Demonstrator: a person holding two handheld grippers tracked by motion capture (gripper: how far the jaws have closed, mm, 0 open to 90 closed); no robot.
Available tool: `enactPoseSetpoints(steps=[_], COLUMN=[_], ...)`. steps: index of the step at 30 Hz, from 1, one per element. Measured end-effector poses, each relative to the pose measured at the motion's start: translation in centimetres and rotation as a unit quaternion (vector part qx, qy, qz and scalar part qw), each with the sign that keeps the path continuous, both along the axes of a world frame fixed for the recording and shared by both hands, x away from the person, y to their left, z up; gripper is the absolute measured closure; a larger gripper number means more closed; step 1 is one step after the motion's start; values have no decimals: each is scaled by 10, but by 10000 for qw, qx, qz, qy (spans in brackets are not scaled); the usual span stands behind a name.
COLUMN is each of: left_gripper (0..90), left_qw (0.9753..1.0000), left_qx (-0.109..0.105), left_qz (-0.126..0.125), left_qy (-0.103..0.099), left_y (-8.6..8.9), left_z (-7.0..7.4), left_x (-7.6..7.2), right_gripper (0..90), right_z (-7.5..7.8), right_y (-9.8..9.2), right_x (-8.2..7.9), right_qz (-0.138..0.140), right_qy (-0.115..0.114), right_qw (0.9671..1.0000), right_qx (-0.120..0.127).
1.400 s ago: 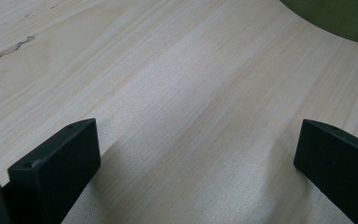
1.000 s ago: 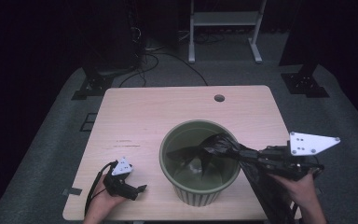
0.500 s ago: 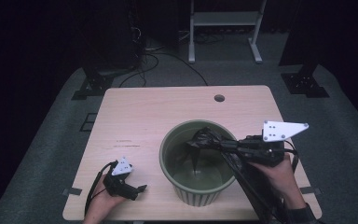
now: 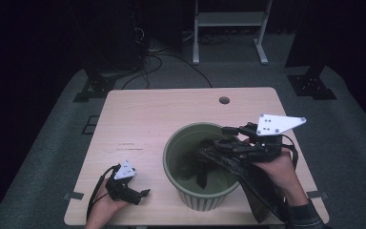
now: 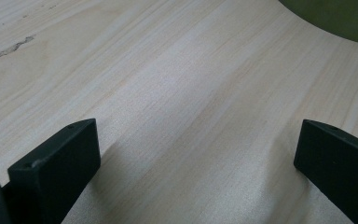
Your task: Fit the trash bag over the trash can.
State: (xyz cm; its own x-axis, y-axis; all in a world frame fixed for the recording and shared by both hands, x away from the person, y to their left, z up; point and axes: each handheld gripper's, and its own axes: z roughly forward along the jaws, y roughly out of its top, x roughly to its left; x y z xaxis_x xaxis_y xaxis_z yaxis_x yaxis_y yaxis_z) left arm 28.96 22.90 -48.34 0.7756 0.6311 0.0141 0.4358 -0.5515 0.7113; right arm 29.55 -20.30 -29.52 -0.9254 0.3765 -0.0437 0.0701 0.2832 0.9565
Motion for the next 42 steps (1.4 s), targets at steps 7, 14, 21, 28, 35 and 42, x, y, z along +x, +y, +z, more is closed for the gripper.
enactPoseSetpoints(steps=[7,14,21,28,35,42], left_gripper=[0,0,0,0,0,0], left_qw=[10000,10000,10000,10000,10000,10000], left_qx=[-4,-2,-8,-18,-20,-15], left_qz=[11,12,21,29,29,40], left_qy=[-6,-6,0,2,0,-6], left_y=[0,0,0,0,0,0], left_z=[0,0,0,0,0,0], left_x=[0,0,0,0,0,0], right_gripper=[457,457,454,470,558,900], right_z=[-5,-23,-41,-63,-79,-85], right_y=[-34,-71,-99,-114,-116,-108], right_x=[-9,-20,-29,-20,-9,-8], right_qz=[-176,-455,-681,-795,-655,-485], right_qy=[100,249,412,672,945,1002], right_qw=[9995,9982,9959,9941,9930,9938], right_qx=[232,303,428,319,257,56])
